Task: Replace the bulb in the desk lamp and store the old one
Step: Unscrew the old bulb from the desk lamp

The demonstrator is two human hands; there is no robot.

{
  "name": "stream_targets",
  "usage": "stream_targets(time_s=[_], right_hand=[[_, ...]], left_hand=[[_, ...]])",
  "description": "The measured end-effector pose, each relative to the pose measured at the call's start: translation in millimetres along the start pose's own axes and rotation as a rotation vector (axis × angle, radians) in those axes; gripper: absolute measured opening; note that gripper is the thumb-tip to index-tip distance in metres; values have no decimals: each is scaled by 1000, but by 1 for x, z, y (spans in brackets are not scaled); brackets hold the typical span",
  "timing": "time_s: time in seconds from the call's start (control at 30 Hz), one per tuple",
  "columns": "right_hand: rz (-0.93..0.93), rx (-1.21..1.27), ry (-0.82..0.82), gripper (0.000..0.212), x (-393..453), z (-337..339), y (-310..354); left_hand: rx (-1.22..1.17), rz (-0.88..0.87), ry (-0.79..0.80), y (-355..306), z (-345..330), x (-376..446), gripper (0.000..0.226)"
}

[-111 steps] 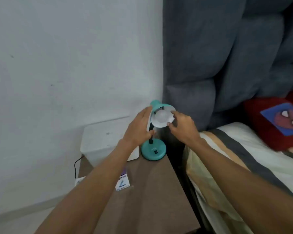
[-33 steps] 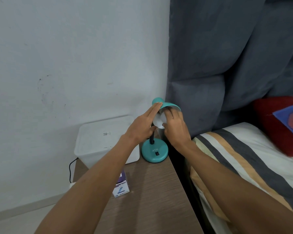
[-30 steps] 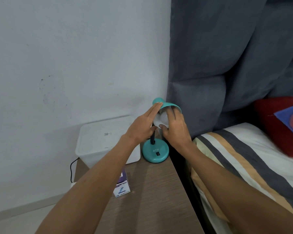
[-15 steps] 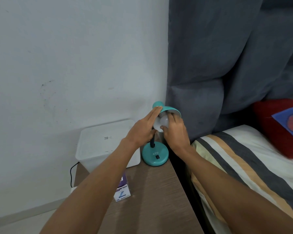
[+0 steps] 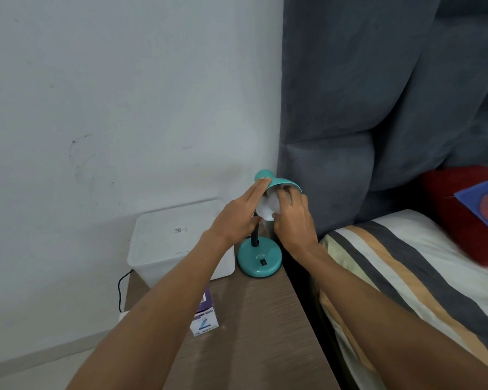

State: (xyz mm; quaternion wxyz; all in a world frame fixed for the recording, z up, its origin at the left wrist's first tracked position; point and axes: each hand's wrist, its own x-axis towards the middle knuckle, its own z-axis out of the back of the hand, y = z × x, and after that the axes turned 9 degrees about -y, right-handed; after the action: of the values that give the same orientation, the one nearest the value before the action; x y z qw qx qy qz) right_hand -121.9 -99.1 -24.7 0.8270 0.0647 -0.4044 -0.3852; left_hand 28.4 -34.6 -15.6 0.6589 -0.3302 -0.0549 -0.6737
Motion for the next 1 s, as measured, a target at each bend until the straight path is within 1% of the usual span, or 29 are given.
stream_targets(time_s=[0.13, 0.17, 0.23, 0.3, 0.33, 0.4, 0.5, 0.57, 0.63, 0.7, 0.77, 0.83, 0.9, 0.97, 1.0], right_hand=[[-138, 132, -15, 73, -2, -2, 2], [-137, 129, -15, 71, -2, -1, 3], [-44, 58, -7, 69, -2, 0, 3], [58, 5, 5, 74, -3, -1, 0], [66, 7, 7, 76, -3, -1, -2], [0, 60, -3, 78, -5, -2, -1], [-119, 107, -12, 70, -4, -1, 3], [-62, 47, 9, 69, -3, 1, 3], [29, -12, 24, 74, -3, 2, 1], [52, 9, 14, 76, -5, 1, -1], [-46, 77, -7, 74, -6, 0, 0], [-141, 91, -4, 67, -2, 0, 2], [-81, 32, 20, 66, 0, 0, 4], [9, -14, 34, 71, 0, 1, 2], [18, -6, 26, 73, -1, 1, 1]], left_hand=[[15, 1, 7, 4, -3, 1, 100], [14, 1, 9, 4, -4, 0, 101], [10, 6, 4, 3, -5, 0, 101], [3, 9, -7, 3, -4, -1, 100], [2, 7, -10, 4, -3, -1, 100], [9, 1, -9, 3, -2, -1, 99], [10, -4, -6, 3, -4, -1, 98], [12, -2, -9, 3, -5, -2, 98], [18, 9, -14, 4, -5, -2, 98], [23, 4, -15, 5, -3, -3, 98], [22, -4, -14, 5, -3, -2, 99], [23, -7, -10, 5, -4, -2, 99], [22, 5, -14, 4, -4, -2, 98], [20, 15, -20, 4, -3, -3, 97], [22, 14, -22, 4, -3, -4, 97]])
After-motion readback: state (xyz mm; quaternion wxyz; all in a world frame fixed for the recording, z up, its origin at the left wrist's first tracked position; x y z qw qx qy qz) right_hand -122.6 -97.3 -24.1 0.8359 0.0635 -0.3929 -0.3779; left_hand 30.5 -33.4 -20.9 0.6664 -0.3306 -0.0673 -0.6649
